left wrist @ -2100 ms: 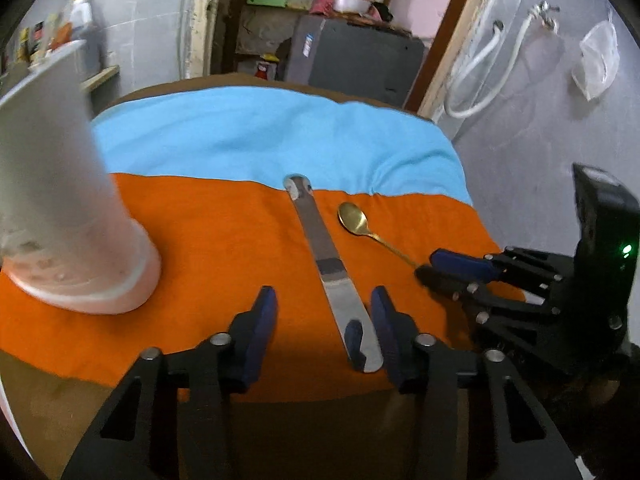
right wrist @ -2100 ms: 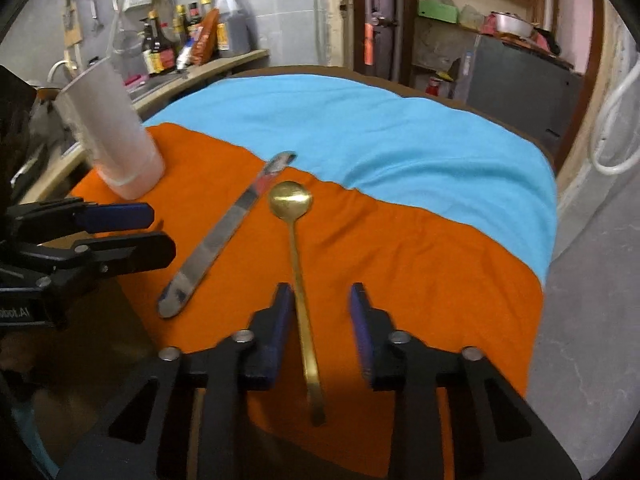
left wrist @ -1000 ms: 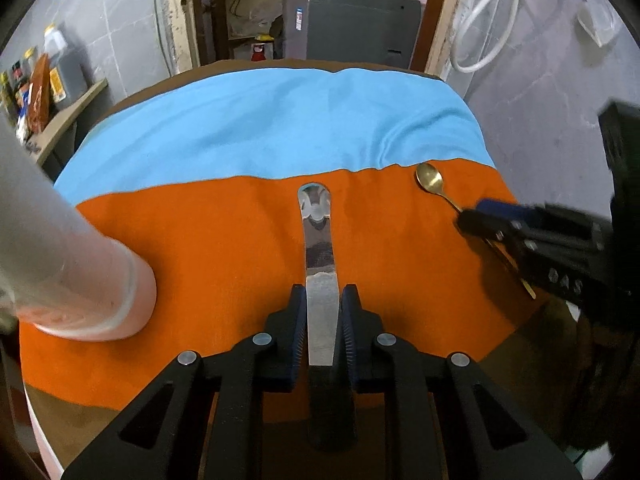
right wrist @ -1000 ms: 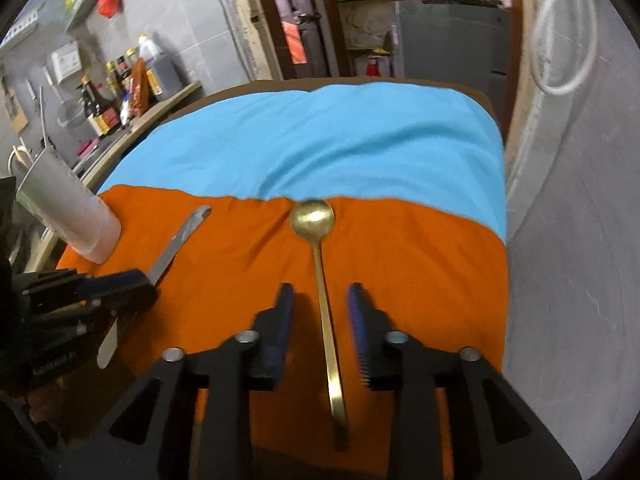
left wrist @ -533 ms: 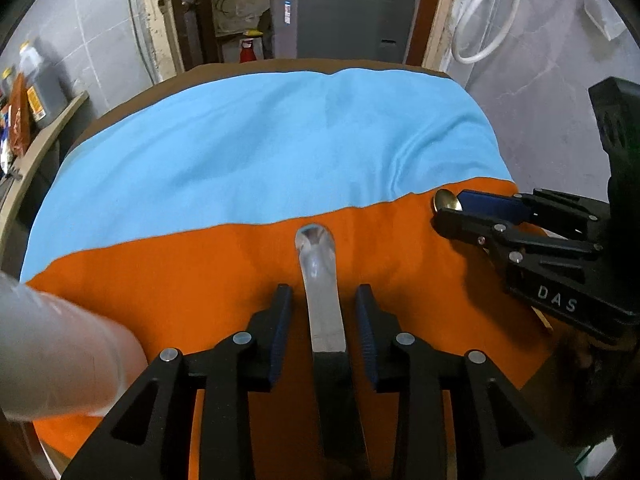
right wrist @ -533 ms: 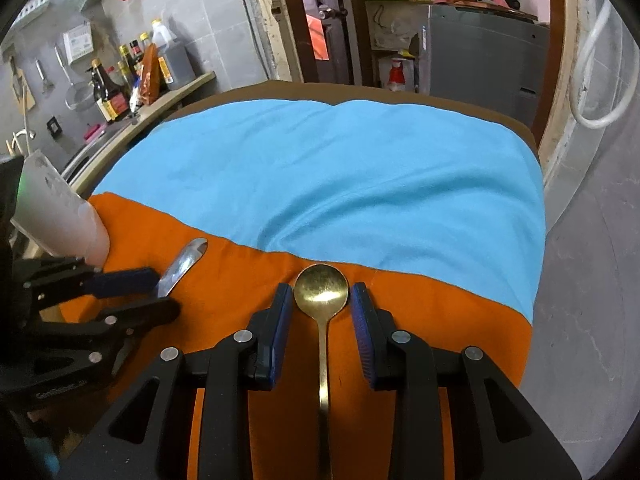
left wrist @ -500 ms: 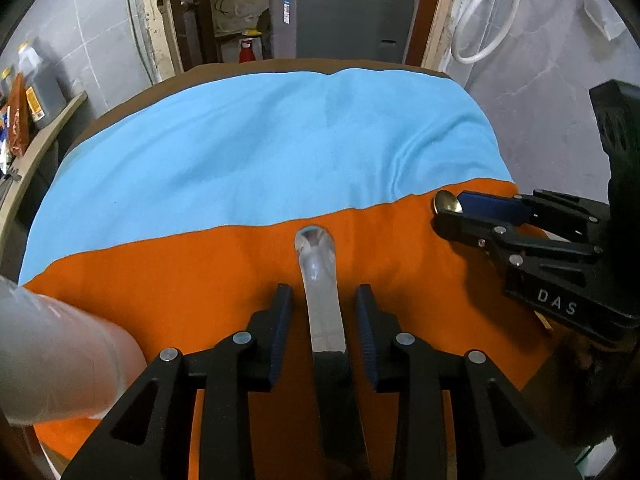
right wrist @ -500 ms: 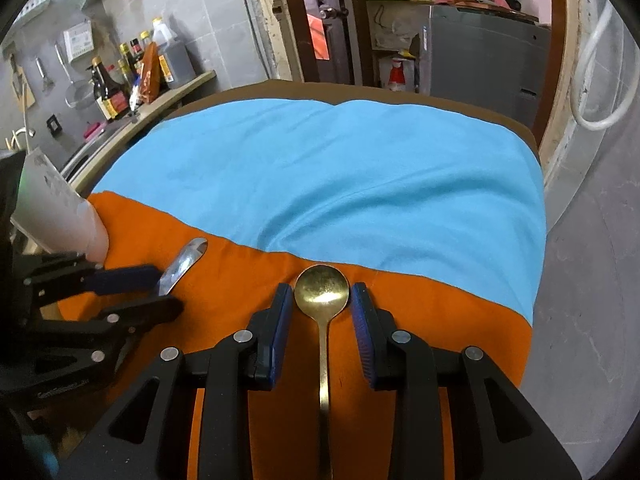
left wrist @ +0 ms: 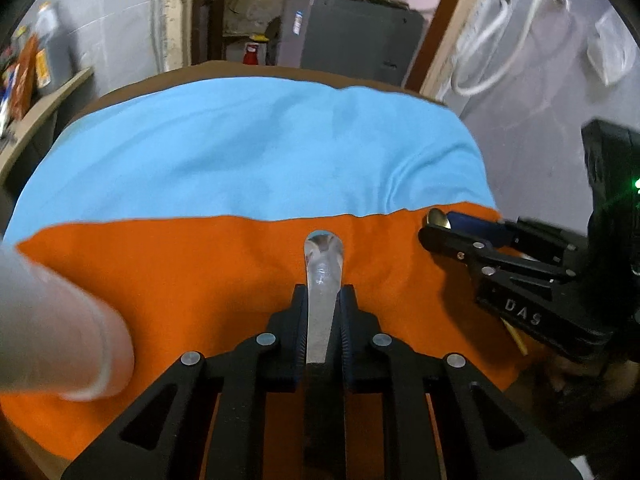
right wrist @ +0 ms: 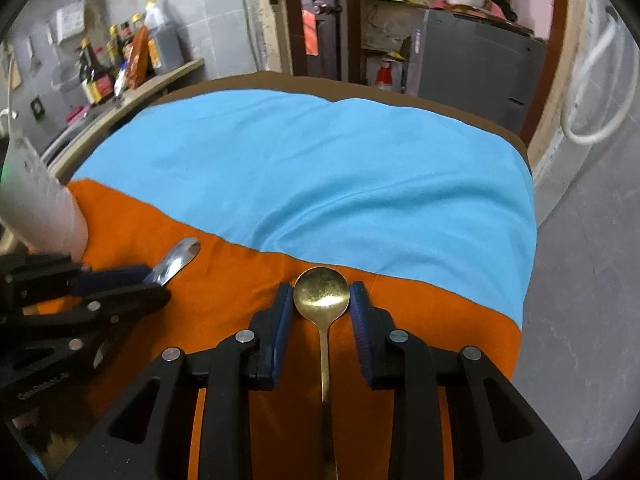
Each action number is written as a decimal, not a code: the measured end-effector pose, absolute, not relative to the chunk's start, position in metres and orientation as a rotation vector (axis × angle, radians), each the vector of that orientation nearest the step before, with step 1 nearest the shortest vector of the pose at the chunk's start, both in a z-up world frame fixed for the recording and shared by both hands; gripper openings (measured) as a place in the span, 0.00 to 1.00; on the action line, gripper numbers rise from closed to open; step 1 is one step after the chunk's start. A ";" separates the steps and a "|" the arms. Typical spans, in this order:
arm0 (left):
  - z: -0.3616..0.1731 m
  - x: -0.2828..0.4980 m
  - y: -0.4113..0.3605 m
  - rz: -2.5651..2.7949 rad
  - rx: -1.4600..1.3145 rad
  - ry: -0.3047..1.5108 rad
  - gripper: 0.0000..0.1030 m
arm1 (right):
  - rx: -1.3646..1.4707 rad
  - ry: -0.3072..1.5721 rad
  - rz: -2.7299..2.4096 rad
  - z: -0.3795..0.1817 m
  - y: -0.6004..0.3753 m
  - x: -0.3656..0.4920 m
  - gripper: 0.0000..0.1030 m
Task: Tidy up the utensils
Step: 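Lift the knife and gold spoon and carry them above the caddy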
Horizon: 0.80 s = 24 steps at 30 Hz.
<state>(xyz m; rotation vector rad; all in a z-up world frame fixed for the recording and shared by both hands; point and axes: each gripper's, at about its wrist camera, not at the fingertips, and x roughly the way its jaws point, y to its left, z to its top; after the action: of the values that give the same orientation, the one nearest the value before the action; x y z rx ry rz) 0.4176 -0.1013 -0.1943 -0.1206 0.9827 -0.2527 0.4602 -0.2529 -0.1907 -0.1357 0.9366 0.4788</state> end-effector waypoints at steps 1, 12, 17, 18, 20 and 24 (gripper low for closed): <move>-0.191 0.412 -0.099 -0.250 -0.134 0.963 0.12 | -0.100 0.921 0.490 -0.188 -0.258 0.457 0.25; -0.161 0.347 -0.080 -0.207 -0.224 0.811 0.12 | 0.042 0.652 0.534 -0.148 -0.282 0.399 0.25; -0.146 0.324 -0.080 -0.204 -0.200 0.752 0.12 | 0.093 0.567 0.543 -0.135 -0.285 0.382 0.25; -0.141 0.319 -0.080 -0.201 -0.193 0.730 0.12 | 0.104 0.554 0.544 -0.131 -0.284 0.380 0.25; -0.134 0.314 -0.081 -0.192 -0.188 0.694 0.12 | 0.119 0.521 0.540 -0.125 -0.284 0.373 0.25; -0.120 0.302 -0.085 -0.169 -0.155 0.608 0.12 | 0.143 0.457 0.528 -0.113 -0.281 0.362 0.25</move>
<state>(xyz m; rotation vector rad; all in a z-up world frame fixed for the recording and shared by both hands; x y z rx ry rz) 0.3021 -0.0852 -0.1204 -0.1546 0.6080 -0.1692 0.3619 -0.2809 -0.1134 0.1425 0.4573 0.5283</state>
